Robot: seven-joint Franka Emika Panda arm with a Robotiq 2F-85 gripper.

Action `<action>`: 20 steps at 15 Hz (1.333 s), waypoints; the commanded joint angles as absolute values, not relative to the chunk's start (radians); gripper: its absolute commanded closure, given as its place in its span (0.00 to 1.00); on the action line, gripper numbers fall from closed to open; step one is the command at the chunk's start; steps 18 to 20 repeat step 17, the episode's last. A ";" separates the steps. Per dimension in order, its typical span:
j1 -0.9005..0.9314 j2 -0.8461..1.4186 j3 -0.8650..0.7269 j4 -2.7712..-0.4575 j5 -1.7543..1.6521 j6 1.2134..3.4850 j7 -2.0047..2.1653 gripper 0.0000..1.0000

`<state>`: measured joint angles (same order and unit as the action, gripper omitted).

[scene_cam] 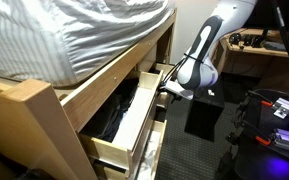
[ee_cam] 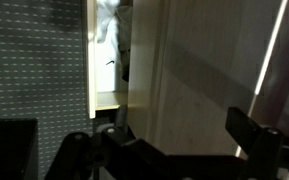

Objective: Close the topmost drawer on the left

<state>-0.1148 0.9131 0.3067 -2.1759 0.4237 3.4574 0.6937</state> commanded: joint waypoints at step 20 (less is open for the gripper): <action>-0.012 1.006 0.204 -1.812 0.528 3.453 0.751 0.00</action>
